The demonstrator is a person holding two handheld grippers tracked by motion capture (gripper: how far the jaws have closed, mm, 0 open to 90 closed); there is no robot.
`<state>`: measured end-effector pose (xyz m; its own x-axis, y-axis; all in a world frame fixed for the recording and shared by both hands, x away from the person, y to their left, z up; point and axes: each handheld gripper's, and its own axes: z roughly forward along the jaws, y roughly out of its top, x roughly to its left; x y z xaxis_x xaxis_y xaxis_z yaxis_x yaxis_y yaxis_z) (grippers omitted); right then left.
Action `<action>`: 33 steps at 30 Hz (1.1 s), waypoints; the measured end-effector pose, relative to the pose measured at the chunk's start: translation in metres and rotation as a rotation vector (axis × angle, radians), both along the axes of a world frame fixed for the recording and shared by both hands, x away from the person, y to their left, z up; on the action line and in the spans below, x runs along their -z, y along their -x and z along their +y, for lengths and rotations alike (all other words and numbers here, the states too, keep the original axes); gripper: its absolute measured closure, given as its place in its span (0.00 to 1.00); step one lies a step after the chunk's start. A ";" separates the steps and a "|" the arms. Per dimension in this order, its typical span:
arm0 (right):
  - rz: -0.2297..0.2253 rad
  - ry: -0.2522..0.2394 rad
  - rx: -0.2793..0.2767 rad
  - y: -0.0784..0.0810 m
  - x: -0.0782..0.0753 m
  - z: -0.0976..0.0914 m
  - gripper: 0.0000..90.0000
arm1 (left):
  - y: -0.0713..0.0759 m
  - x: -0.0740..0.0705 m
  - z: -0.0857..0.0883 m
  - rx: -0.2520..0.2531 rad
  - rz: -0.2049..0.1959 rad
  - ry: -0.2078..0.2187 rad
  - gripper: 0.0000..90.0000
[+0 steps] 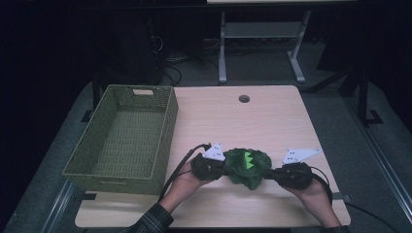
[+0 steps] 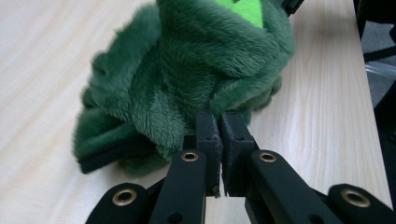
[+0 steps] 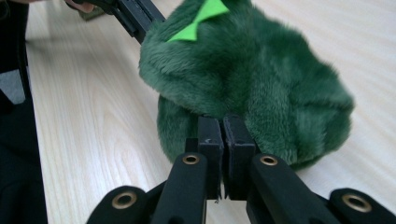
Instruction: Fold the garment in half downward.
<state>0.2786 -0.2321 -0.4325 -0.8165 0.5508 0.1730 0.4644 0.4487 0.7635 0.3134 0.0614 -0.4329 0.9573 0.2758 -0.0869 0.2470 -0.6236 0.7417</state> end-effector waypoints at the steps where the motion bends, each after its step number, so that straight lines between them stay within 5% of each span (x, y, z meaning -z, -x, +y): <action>1: 0.016 0.017 -0.001 -0.001 0.003 0.001 0.97 | 0.000 0.003 -0.001 0.007 0.002 -0.011 0.96; 14: 0.094 0.089 -0.040 -0.006 0.034 0.011 0.97 | 0.004 0.031 -0.013 0.042 0.025 -0.098 0.96; 16: 0.097 0.093 -0.041 -0.007 0.036 0.012 0.97 | 0.004 0.033 -0.014 0.032 0.033 -0.080 0.96; 25: 0.070 0.042 -0.042 0.001 0.024 0.005 0.75 | 0.011 0.020 -0.004 0.026 0.031 -0.054 0.79; 33: 0.051 -0.016 -0.034 0.018 0.006 -0.007 0.67 | 0.027 0.003 0.008 0.017 0.026 -0.014 0.67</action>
<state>0.2611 -0.2389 -0.4386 -0.8245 0.5198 0.2235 0.4879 0.4531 0.7461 0.2869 0.0698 -0.4359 0.9593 0.2609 -0.1080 0.2553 -0.6380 0.7265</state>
